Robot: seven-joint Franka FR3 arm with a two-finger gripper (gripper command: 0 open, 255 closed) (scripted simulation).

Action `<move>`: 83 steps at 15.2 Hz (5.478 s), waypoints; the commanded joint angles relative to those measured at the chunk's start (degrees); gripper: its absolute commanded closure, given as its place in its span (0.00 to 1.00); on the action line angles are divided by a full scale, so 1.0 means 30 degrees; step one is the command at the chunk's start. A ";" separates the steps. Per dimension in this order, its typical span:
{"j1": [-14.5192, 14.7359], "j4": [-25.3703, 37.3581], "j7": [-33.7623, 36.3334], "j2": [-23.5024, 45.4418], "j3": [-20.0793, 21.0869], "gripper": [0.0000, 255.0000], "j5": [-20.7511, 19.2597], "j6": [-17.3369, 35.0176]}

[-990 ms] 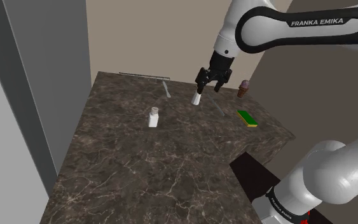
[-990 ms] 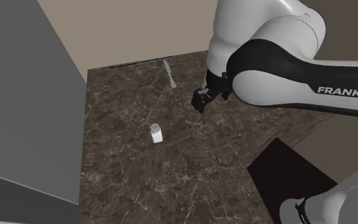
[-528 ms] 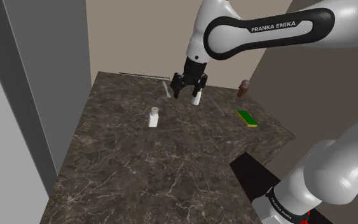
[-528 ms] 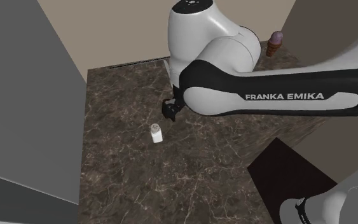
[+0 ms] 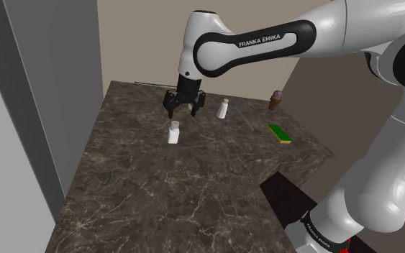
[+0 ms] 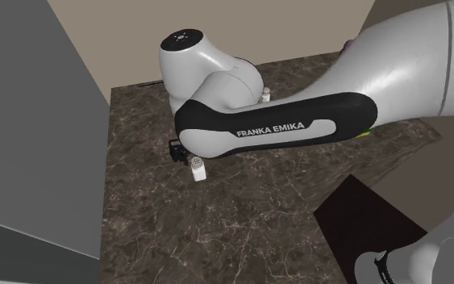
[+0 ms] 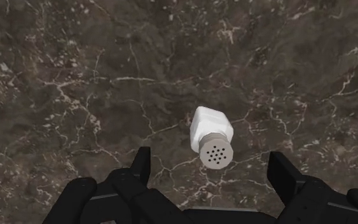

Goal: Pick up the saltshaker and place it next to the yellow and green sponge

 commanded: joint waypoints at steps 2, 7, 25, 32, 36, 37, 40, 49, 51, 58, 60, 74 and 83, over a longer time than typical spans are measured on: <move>0.0200 0.0572 0.0374 0.0975 0.0046 0.00 -0.0196 0.0297; 0.0247 -0.0064 0.0515 0.1505 -0.0013 0.00 -0.0410 0.1438; 0.0265 -0.0243 0.0564 0.1687 -0.0035 1.00 -0.0484 0.1789; 0.0207 0.0499 0.0391 0.1035 0.0039 1.00 -0.0220 0.0428; 0.0179 0.1080 0.0295 0.0670 0.0075 1.00 -0.0075 -0.0501; 0.0174 0.1237 0.0273 0.0588 0.0083 1.00 -0.0042 -0.0736; 0.0161 0.1734 0.0215 0.0364 0.0102 1.00 0.0046 -0.1445; 0.0148 0.3481 0.0093 -0.0094 0.0143 1.00 0.0226 -0.3627; 0.0151 0.3924 0.0077 -0.0150 0.0151 1.00 0.0250 -0.4124; 0.0177 0.5451 0.0049 -0.0215 0.0174 1.00 0.0284 -0.5711; -0.0332 0.3790 -0.0752 -0.1553 -0.0089 1.00 0.0710 -0.5321; -0.2683 -0.4475 -0.6685 -0.9098 -0.3283 1.00 0.1926 -0.4506; -0.4130 -0.7405 -1.0494 -1.2386 -0.6043 1.00 0.0988 -0.4908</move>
